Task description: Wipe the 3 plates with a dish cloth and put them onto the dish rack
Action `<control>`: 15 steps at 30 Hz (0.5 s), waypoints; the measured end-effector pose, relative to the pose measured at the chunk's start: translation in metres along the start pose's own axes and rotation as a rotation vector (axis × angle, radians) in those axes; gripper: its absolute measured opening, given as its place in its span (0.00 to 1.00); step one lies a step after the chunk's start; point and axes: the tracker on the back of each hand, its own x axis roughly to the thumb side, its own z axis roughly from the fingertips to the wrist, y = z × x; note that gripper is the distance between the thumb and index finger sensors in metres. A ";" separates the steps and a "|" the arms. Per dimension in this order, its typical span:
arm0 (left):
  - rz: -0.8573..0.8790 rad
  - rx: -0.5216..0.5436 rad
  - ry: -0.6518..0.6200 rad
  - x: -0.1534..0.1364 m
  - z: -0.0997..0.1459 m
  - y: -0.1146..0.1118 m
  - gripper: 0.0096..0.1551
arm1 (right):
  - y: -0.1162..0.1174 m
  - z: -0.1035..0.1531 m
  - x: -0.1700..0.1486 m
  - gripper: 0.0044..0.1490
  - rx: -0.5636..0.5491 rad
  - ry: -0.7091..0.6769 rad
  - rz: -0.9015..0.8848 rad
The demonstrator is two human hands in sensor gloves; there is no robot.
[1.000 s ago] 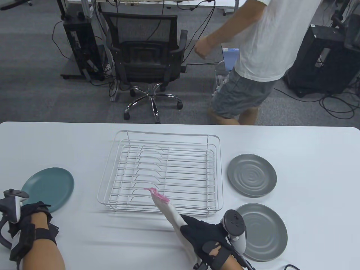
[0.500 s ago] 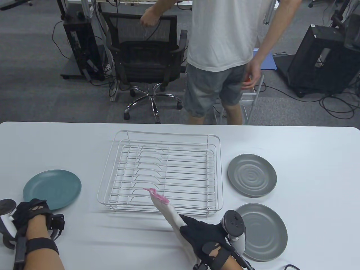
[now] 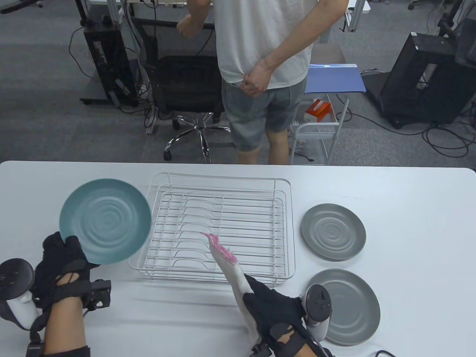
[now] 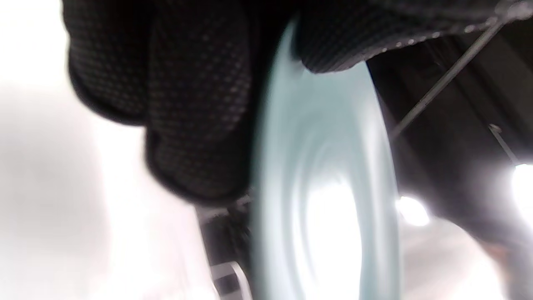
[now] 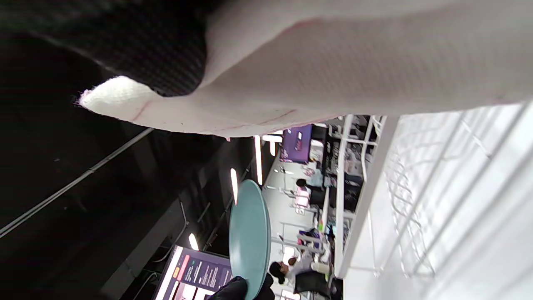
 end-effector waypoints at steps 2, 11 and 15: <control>0.010 -0.074 -0.049 0.007 0.014 -0.020 0.25 | 0.000 0.002 0.006 0.33 -0.036 -0.056 0.036; 0.001 -0.258 -0.164 0.004 0.064 -0.092 0.25 | 0.008 0.014 0.033 0.33 -0.159 -0.287 0.428; 0.013 -0.293 -0.201 0.002 0.079 -0.103 0.26 | 0.023 0.016 0.030 0.33 -0.088 -0.326 0.547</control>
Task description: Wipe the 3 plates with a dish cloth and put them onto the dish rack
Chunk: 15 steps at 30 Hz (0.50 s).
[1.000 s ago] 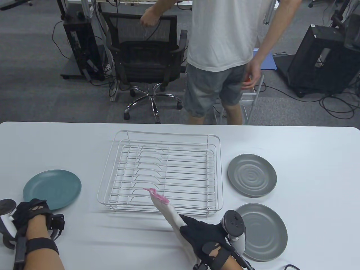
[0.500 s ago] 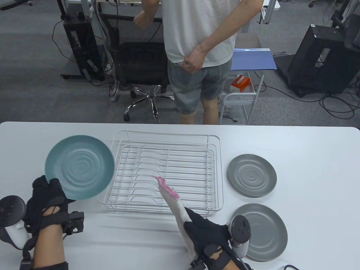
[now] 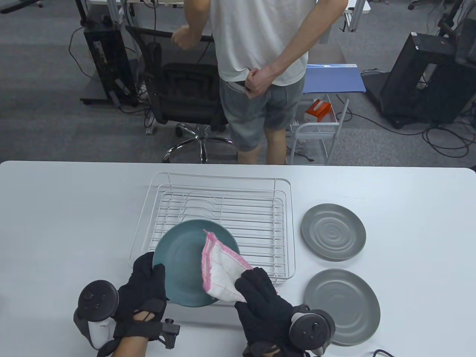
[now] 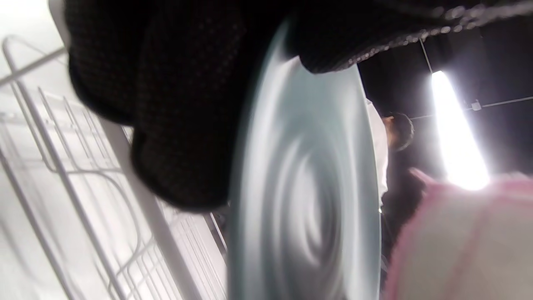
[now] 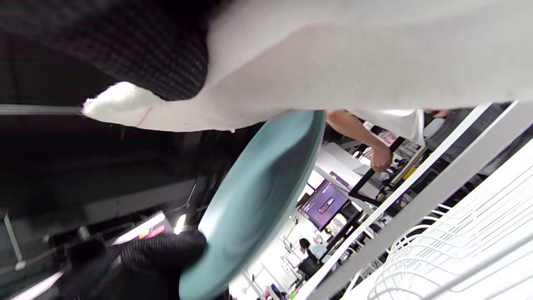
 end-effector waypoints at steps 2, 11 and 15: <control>0.014 -0.038 -0.021 0.002 0.002 -0.005 0.26 | 0.008 0.000 0.004 0.32 0.045 -0.042 0.060; 0.063 -0.220 -0.118 0.010 0.005 -0.026 0.30 | 0.021 0.001 0.004 0.32 0.228 0.036 0.309; 0.038 -0.324 -0.181 0.015 0.006 -0.036 0.33 | 0.019 0.001 -0.003 0.32 0.259 0.126 0.343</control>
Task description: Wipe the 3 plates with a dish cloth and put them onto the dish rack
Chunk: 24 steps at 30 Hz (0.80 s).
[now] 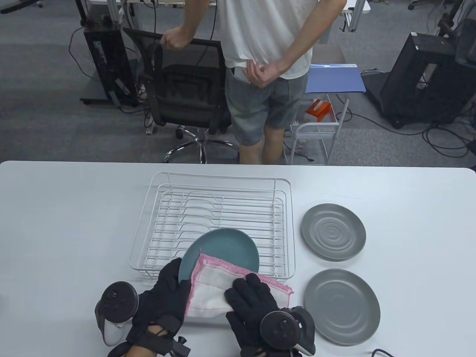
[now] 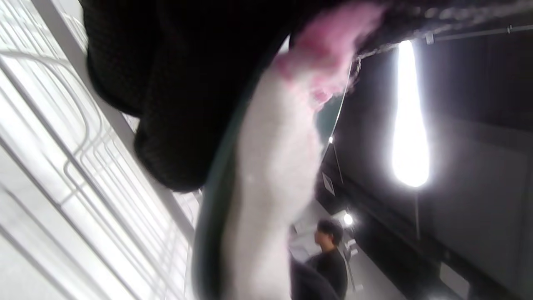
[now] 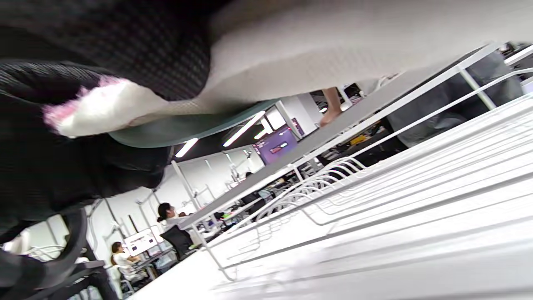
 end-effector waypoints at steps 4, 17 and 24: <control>-0.027 -0.097 -0.018 0.003 -0.002 -0.012 0.36 | -0.005 -0.001 -0.011 0.31 -0.038 0.056 -0.002; -0.071 -0.342 -0.104 0.012 -0.002 -0.051 0.41 | -0.041 0.007 -0.017 0.32 -0.291 0.062 -0.172; -0.159 -0.369 -0.133 0.014 0.001 -0.062 0.43 | -0.032 0.007 0.003 0.32 -0.259 -0.127 -0.379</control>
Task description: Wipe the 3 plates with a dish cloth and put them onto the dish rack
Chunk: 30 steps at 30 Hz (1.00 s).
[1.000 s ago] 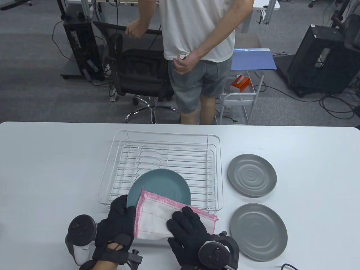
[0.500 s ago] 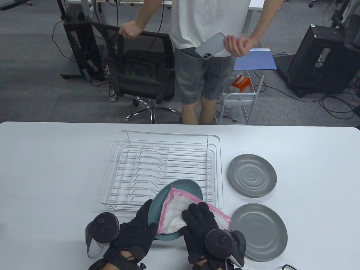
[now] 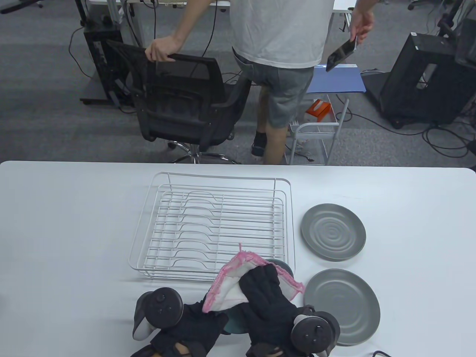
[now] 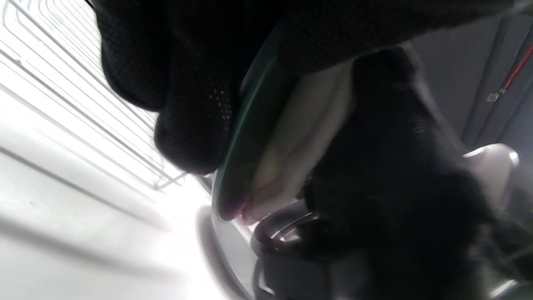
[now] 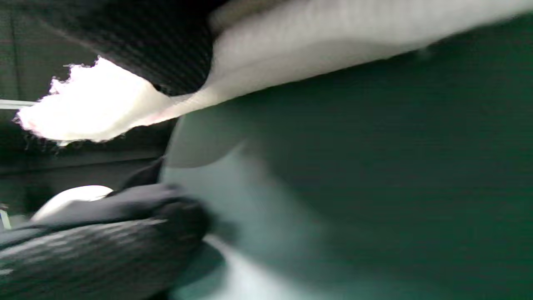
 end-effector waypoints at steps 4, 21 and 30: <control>-0.055 0.061 0.018 -0.001 0.002 0.002 0.43 | 0.015 -0.001 -0.002 0.31 0.133 -0.015 -0.241; -0.147 0.343 -0.038 0.005 0.017 0.027 0.41 | 0.028 0.003 -0.039 0.32 0.297 0.315 -0.248; -0.217 0.240 -0.058 0.008 0.011 0.016 0.42 | 0.013 0.011 -0.062 0.32 0.053 0.509 -0.329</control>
